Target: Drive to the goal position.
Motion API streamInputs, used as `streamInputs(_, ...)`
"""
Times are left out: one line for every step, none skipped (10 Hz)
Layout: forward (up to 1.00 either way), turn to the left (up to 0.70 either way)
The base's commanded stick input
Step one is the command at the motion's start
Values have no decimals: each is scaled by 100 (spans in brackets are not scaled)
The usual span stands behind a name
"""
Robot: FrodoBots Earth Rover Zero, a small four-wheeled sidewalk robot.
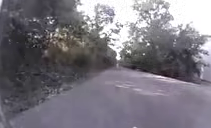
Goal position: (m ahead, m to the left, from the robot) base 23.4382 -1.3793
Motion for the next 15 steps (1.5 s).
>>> streamInputs(70, 0)
streamInputs(70, 0)
streamInputs(70, 0)
streamInputs(70, 0)
streamInputs(70, 0)
streamInputs(70, 0)
streamInputs(70, 0)
streamInputs(70, 0)
streamInputs(70, 0)
streamInputs(70, 0)
streamInputs(70, 0)
streamInputs(70, 0)
streamInputs(70, 0)
streamInputs(70, 0)
streamInputs(70, 0)
